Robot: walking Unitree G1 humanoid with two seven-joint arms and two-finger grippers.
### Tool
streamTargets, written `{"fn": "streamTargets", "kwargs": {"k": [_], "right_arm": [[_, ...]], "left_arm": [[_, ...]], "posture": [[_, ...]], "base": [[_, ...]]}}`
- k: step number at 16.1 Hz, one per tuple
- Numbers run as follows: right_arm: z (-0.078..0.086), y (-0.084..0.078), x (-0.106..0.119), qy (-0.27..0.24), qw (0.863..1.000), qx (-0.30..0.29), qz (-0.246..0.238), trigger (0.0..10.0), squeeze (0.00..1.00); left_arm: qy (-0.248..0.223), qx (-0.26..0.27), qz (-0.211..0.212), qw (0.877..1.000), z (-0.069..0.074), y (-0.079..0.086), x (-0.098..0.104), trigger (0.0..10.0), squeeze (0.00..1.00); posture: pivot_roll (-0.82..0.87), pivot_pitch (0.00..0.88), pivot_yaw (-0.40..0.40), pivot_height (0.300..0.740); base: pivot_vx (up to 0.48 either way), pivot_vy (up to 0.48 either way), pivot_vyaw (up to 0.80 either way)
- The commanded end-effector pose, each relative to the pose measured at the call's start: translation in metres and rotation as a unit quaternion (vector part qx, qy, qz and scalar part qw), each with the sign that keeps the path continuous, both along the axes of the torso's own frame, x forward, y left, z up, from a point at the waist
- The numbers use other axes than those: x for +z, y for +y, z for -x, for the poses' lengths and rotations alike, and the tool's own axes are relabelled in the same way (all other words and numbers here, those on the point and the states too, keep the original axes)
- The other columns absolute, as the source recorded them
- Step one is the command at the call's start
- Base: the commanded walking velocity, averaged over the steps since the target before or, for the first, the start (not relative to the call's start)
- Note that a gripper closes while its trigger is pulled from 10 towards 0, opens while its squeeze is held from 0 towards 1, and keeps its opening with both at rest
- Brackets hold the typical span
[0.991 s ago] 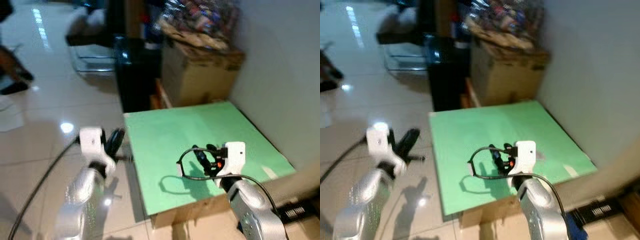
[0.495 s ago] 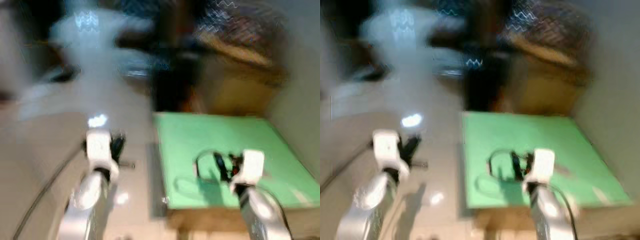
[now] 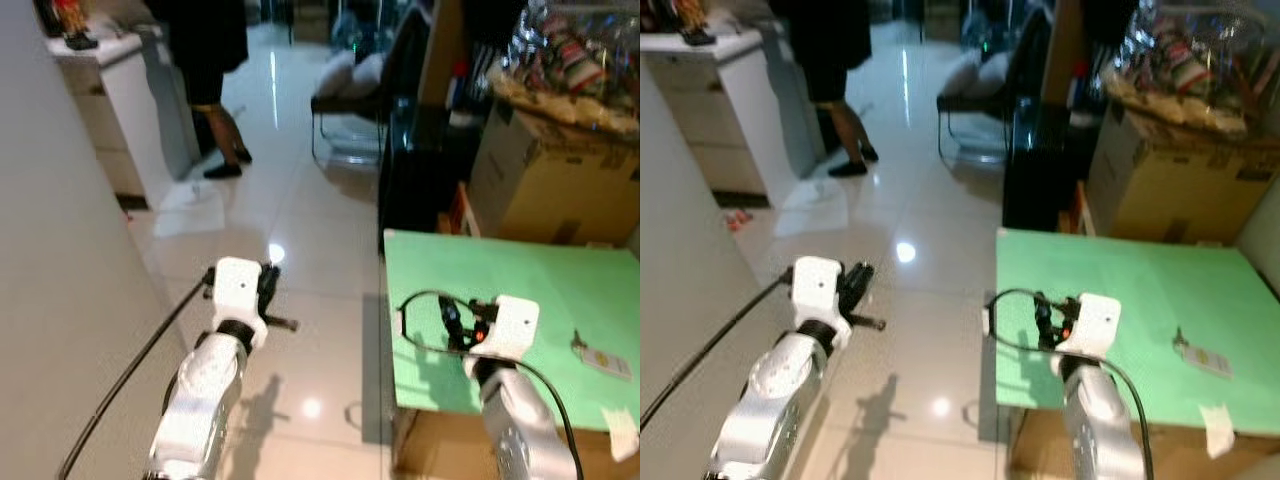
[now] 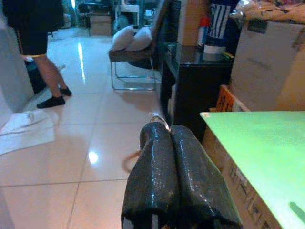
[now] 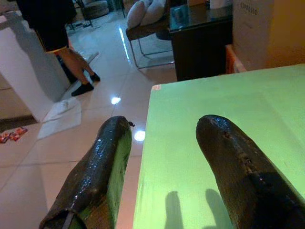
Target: Hang keys on a hook
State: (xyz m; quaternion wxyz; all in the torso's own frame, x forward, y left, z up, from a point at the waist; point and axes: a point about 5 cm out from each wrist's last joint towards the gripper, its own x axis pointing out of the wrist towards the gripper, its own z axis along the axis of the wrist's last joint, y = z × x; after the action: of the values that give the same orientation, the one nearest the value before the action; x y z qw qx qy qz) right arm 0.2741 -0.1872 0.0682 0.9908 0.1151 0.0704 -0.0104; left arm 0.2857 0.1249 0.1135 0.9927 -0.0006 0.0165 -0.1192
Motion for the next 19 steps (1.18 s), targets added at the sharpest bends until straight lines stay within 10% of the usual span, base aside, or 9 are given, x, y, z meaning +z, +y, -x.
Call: {"fn": "streamTargets", "kwargs": {"k": [1,11,19], "right_arm": [[-0.003,-0.001,0.003,-0.010,1.000,-0.003,-0.001,10.0,0.00],[-0.009,0.014,0.003,-0.011,0.998,0.055,0.009,10.0,0.00],[0.003,0.022,-0.010,0.019,0.996,0.078,-0.024,10.0,0.00]], "left_arm": [[-0.008,0.004,0.004,1.000,-0.001,0.002,0.001,10.0,0.00],[-0.019,0.035,-0.019,0.999,-0.001,0.015,-0.006,10.0,0.00],[-0.006,0.031,-0.005,0.999,0.003,0.007,-0.015,10.0,0.00]], "posture": [[-0.06,0.000,0.018,0.740],[-0.04,0.000,-0.042,0.740],[-0.05,0.000,-0.045,0.740]], "base": [[0.000,-0.480,0.51],[0.000,-0.480,0.50],[0.000,0.175,0.50]]}}
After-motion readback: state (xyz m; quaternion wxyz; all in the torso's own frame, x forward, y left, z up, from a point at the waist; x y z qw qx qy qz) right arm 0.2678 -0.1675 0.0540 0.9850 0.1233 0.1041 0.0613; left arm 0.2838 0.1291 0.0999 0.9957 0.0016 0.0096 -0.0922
